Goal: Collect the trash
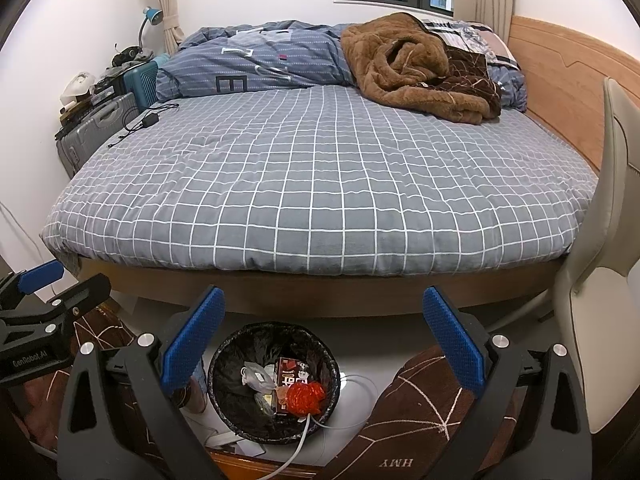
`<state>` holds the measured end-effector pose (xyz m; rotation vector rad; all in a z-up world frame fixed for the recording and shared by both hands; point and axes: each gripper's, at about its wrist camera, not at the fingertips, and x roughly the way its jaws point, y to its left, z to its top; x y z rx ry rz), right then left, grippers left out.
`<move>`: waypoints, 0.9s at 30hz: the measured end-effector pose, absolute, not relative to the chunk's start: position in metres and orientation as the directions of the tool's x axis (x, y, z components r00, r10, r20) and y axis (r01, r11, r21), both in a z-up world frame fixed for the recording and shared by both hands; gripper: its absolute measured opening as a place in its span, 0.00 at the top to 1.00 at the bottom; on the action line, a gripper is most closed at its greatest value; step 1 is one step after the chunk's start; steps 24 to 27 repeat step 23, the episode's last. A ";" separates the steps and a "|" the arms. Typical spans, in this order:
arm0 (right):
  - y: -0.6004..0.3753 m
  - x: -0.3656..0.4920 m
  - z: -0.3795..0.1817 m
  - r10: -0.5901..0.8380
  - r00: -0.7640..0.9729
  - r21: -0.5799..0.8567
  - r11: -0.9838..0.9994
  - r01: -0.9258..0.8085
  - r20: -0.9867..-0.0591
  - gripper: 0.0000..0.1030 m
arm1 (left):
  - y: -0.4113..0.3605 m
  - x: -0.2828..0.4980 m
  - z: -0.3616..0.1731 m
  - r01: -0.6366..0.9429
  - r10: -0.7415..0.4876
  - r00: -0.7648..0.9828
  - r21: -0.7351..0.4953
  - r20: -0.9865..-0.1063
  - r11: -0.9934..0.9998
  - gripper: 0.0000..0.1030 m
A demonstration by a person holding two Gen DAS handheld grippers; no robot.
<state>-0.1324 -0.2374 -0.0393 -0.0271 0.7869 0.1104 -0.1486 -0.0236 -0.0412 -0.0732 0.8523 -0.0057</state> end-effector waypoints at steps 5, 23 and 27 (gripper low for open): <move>-0.237 -0.133 -0.042 0.091 0.700 0.017 0.994 -0.111 -0.708 0.07 | -0.025 -0.149 -0.042 -0.019 -0.025 0.659 -0.050 -0.752 0.999 0.06; -0.236 -0.133 -0.043 0.090 0.701 0.018 0.994 -0.109 -0.708 0.07 | -0.024 -0.151 -0.040 -0.010 -0.062 0.663 -0.091 -0.746 0.996 0.06; -0.236 -0.133 -0.043 0.090 0.701 0.018 0.994 -0.109 -0.708 0.07 | -0.024 -0.151 -0.040 -0.010 -0.062 0.663 -0.091 -0.746 0.996 0.06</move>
